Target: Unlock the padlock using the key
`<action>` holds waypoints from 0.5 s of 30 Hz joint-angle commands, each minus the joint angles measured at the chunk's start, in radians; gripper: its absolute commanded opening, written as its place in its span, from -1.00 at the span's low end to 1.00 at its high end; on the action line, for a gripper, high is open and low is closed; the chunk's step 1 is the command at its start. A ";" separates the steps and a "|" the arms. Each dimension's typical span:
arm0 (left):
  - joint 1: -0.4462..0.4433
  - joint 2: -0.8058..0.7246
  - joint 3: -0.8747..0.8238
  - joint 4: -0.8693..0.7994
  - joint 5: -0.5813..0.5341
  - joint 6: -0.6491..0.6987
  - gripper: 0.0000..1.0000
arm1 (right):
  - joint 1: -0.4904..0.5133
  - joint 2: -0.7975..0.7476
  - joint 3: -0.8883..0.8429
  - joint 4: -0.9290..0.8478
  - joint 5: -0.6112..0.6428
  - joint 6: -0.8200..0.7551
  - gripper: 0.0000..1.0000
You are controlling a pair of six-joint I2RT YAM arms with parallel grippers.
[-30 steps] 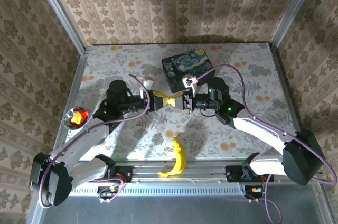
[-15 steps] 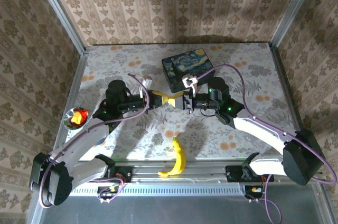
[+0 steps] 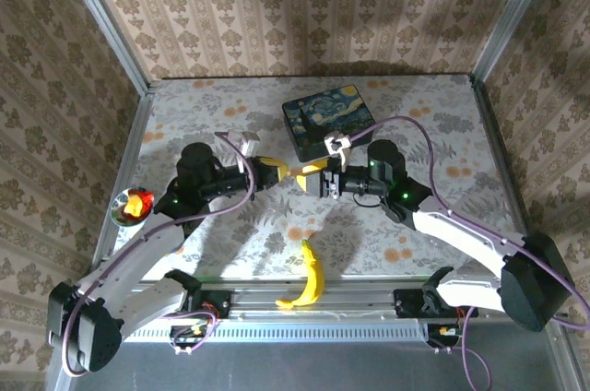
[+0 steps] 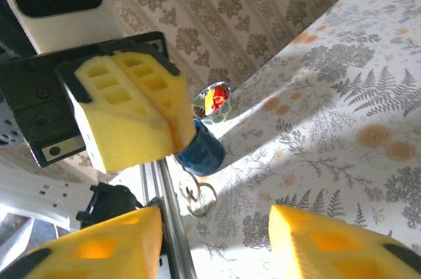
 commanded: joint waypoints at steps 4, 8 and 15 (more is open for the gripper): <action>-0.003 -0.031 0.021 0.002 -0.080 0.039 -1.00 | -0.002 -0.103 -0.071 0.026 0.111 0.005 0.26; -0.005 -0.023 0.012 0.079 -0.089 -0.006 -1.00 | -0.002 -0.150 -0.117 0.074 0.135 0.019 0.58; -0.009 -0.008 0.018 0.133 -0.083 -0.048 -1.00 | -0.002 -0.156 -0.177 0.230 0.140 0.092 1.00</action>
